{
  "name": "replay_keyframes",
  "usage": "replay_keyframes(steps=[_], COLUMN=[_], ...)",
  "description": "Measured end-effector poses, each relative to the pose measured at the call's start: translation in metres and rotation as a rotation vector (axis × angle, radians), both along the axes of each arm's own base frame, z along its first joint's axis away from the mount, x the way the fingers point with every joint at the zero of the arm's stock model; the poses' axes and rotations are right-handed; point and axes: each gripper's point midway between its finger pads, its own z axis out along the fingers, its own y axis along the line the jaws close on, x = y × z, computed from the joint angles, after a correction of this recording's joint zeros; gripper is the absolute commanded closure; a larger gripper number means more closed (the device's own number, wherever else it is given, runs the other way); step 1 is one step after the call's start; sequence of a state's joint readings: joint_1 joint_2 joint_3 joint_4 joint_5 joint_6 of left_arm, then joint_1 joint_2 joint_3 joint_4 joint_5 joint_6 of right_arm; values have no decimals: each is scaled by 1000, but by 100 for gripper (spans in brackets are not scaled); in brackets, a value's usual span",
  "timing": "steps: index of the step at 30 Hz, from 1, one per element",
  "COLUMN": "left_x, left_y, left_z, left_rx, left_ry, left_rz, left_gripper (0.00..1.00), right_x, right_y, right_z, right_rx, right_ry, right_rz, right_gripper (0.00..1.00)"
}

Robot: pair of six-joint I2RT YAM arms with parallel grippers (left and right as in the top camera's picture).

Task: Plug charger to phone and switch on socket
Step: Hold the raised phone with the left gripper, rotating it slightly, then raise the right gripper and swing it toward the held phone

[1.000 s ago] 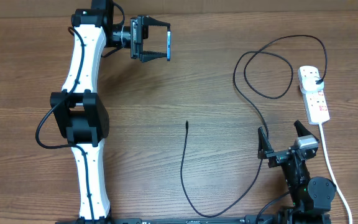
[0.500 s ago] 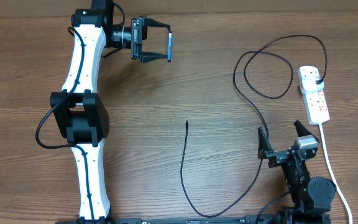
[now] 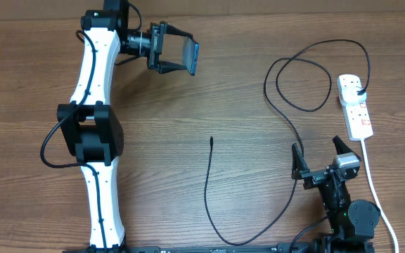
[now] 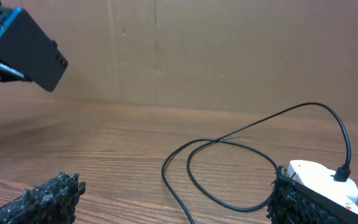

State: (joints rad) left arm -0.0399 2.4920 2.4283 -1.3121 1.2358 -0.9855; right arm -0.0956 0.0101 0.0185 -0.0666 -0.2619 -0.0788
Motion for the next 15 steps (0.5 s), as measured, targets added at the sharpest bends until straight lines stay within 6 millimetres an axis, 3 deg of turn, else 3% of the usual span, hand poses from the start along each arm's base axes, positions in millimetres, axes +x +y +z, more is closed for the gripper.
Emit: replay_keyframes(steps=[6, 15], left_x=[-7, -39], left_y=[2, 11], left_z=[-20, -62], left_rx=[123, 421], left_ry=[-38, 66], left_rz=[-32, -102], left_gripper=[96, 96], right_x=[0, 0], right_y=[0, 0], right_z=[0, 0], right_rx=[0, 0], right_ry=[0, 0], right_rz=[0, 0], right_gripper=[0, 0])
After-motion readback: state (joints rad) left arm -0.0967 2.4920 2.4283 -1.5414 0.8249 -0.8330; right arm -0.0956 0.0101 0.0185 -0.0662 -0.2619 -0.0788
